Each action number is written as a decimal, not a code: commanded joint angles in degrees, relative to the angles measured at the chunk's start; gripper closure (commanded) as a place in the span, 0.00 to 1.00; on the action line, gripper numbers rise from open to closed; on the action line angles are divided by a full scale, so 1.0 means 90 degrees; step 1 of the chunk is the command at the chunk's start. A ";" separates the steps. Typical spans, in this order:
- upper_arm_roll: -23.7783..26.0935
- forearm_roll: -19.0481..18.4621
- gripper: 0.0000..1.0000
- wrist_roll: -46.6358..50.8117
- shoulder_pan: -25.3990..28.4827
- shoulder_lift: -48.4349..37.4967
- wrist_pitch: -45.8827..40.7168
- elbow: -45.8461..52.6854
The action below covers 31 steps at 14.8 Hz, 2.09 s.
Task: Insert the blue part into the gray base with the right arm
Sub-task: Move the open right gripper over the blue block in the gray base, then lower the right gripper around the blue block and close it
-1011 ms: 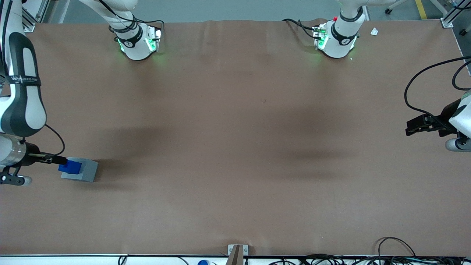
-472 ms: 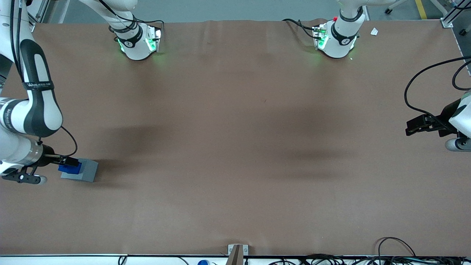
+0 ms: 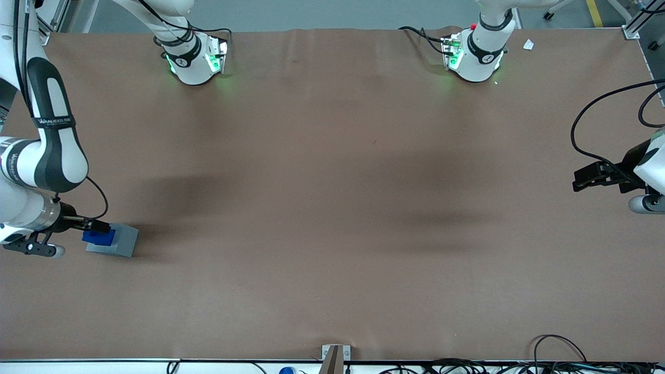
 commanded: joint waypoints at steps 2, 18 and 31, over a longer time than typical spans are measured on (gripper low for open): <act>0.0102 0.0085 0.00 -0.0111 -0.0233 -0.0212 0.0403 -0.0264; 0.0112 0.0114 0.00 -0.0190 -0.0214 -0.0134 0.0746 -0.0352; 0.0102 0.0114 0.00 -0.0434 -0.0292 -0.0026 0.0814 -0.0352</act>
